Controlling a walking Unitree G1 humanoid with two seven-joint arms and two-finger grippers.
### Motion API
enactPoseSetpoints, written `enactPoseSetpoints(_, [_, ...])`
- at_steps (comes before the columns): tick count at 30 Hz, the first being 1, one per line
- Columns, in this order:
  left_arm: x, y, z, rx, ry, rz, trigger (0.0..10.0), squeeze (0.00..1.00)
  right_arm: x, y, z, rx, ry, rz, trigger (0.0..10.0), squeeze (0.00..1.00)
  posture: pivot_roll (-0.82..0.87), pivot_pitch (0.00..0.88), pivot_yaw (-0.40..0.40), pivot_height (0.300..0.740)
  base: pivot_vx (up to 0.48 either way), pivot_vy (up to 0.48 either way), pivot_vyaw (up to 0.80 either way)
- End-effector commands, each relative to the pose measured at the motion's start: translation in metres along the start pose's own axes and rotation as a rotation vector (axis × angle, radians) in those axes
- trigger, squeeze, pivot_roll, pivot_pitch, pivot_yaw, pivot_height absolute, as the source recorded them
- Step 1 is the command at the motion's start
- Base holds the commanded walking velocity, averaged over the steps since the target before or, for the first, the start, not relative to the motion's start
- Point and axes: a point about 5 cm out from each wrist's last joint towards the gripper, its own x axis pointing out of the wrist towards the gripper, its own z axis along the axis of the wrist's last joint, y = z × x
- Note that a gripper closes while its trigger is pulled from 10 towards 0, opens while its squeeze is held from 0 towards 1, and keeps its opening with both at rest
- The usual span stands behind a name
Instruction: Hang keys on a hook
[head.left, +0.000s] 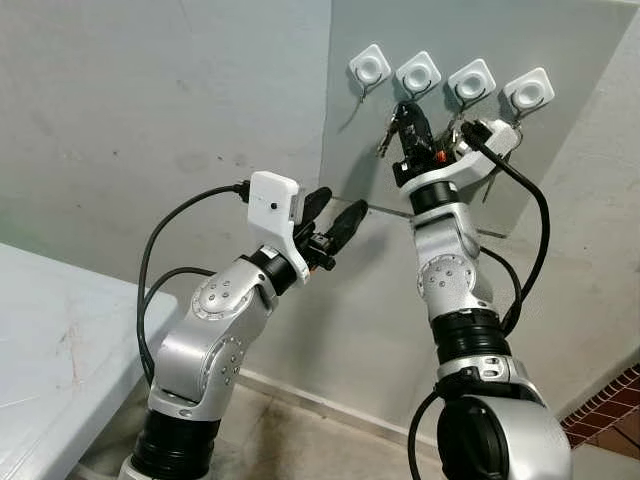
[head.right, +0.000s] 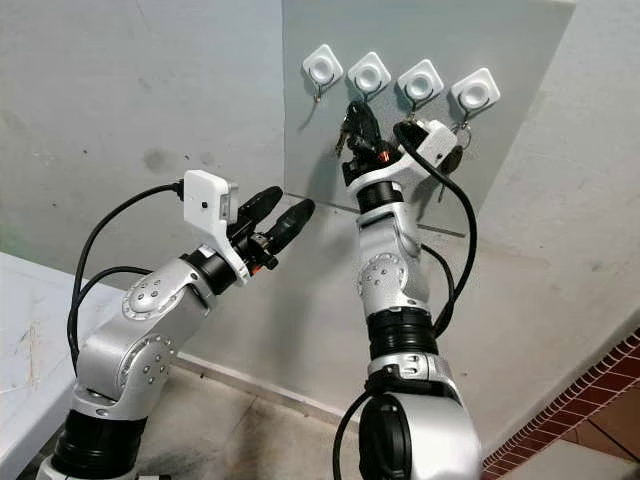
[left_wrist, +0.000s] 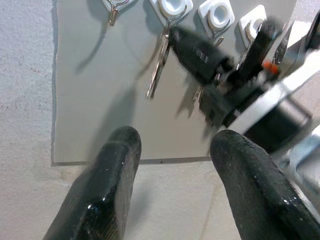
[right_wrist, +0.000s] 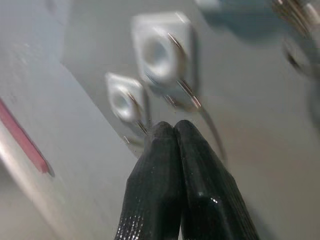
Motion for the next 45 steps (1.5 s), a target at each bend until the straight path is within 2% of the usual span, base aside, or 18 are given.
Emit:
enactPoseSetpoints(1, [-0.002,-0.001,0.003,0.0,-0.009,0.005,10.0,0.0,0.001,0.0,0.003,0.034,-0.016,-0.012,10.0,0.0,0.04,0.013,-0.039,0.74,0.0,0.0,0.0])
enactPoseSetpoints(8, [-0.002,0.0,0.004,-0.003,-0.009,0.005,10.0,0.0,-0.001,0.006,0.002,0.06,-0.025,0.042,10.0,0.0,0.04,0.014,-0.039,0.74,0.0,0.0,0.0])
enactPoseSetpoints(11, [-0.001,0.0,0.004,-0.004,-0.01,0.006,10.0,0.0,0.001,0.014,0.004,0.075,-0.035,0.104,10.0,0.0,0.04,0.014,-0.039,0.74,0.0,0.0,0.0])
enactPoseSetpoints(19, [-0.001,-0.001,0.004,-0.004,-0.011,0.007,10.0,0.0,0.006,0.019,0.012,0.086,-0.069,0.126,10.0,0.0,0.04,0.012,-0.042,0.74,0.0,0.0,0.0])
enactPoseSetpoints(32, [-0.001,-0.001,0.004,-0.009,-0.011,0.007,10.0,0.0,0.016,0.011,0.021,0.122,-0.101,0.059,10.0,0.0,0.04,0.013,-0.043,0.74,0.0,0.0,0.0])
enactPoseSetpoints(45, [-0.002,-0.002,0.005,-0.015,-0.014,0.013,10.0,0.0,0.017,0.002,0.016,0.193,-0.083,-0.029,10.0,0.0,0.05,0.016,-0.049,0.74,0.0,0.0,0.0])
